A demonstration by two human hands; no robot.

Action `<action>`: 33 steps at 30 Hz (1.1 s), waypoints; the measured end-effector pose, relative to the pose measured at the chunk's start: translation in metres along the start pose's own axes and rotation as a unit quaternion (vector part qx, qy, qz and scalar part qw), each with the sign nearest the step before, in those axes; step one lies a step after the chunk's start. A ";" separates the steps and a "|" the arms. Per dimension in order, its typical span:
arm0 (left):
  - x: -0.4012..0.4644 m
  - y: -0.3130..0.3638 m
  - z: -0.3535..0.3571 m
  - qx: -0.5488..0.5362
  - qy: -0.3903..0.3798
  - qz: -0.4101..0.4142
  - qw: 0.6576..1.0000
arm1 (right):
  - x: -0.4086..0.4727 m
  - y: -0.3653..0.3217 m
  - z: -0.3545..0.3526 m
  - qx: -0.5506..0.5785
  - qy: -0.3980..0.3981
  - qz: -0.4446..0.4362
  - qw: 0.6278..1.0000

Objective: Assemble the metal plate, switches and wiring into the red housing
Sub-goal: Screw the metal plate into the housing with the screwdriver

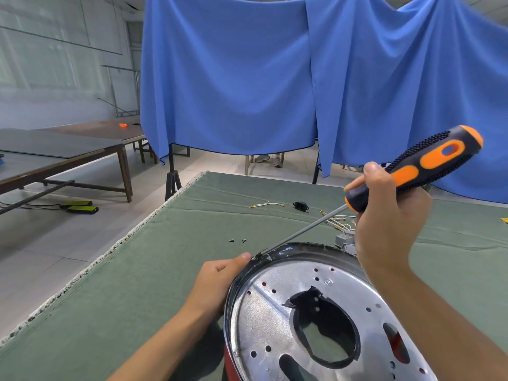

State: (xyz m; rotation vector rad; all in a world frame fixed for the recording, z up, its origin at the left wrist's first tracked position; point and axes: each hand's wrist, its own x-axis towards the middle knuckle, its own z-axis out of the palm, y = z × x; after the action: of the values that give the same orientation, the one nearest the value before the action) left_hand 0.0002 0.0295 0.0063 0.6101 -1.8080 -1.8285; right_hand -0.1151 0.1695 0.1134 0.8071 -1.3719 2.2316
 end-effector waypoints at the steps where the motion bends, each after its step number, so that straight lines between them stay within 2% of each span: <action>1: 0.000 0.000 0.000 0.001 -0.001 0.001 1.000 | 0.000 0.000 0.000 -0.003 0.000 0.000 1.000; 20: 0.001 -0.002 0.001 0.031 0.024 0.025 0.999 | -0.006 0.002 -0.001 -0.048 -0.038 -0.005 0.998; 33: 0.002 -0.005 -0.002 0.047 0.023 0.037 0.998 | -0.011 0.005 0.001 -0.036 -0.071 0.008 0.997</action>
State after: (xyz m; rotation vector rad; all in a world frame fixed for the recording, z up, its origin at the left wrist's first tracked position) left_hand -0.0004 0.0271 0.0013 0.6078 -1.8683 -1.6764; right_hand -0.1095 0.1662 0.1036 0.9474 -1.5195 2.1583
